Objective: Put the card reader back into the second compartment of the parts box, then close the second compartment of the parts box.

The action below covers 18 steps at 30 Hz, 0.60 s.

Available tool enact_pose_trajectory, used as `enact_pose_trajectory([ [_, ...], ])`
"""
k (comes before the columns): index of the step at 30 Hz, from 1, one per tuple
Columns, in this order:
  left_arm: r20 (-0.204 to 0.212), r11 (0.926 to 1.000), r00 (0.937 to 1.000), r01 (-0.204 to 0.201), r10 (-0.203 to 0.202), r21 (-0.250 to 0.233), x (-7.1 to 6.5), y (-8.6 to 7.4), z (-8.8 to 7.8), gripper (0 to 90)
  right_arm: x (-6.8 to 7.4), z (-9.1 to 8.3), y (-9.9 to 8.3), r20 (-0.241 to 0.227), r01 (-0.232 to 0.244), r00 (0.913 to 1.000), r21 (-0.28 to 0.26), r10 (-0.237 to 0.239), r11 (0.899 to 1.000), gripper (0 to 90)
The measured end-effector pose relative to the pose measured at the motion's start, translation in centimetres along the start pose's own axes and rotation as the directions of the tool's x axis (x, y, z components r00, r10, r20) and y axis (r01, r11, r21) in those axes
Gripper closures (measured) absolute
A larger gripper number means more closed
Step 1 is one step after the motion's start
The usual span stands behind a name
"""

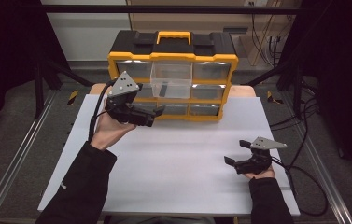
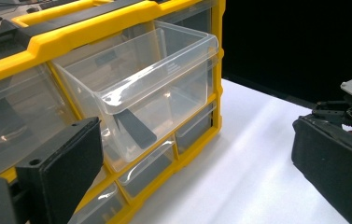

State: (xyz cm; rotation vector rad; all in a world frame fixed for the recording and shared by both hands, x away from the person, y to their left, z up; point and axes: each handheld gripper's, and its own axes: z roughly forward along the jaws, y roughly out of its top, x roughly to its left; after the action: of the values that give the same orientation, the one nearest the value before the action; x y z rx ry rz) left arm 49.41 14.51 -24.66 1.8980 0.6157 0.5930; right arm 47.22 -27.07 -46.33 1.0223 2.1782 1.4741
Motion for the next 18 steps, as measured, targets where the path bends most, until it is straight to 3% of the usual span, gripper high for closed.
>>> enact_pose_trajectory([
  [11,0.006,0.9998,0.9998,0.019,-0.019,0.009,0.0,-0.8,0.3,2.6,0.0,0.0,0.0,-0.001,-0.002,1.0000,-0.001,0.002,1.000,0.3],
  [18,0.010,0.9994,0.9997,0.023,-0.023,0.026,0.0,-1.3,0.5,11.6,0.0,0.1,0.0,-0.003,-0.003,1.0000,-0.002,0.003,1.000,0.3],
])
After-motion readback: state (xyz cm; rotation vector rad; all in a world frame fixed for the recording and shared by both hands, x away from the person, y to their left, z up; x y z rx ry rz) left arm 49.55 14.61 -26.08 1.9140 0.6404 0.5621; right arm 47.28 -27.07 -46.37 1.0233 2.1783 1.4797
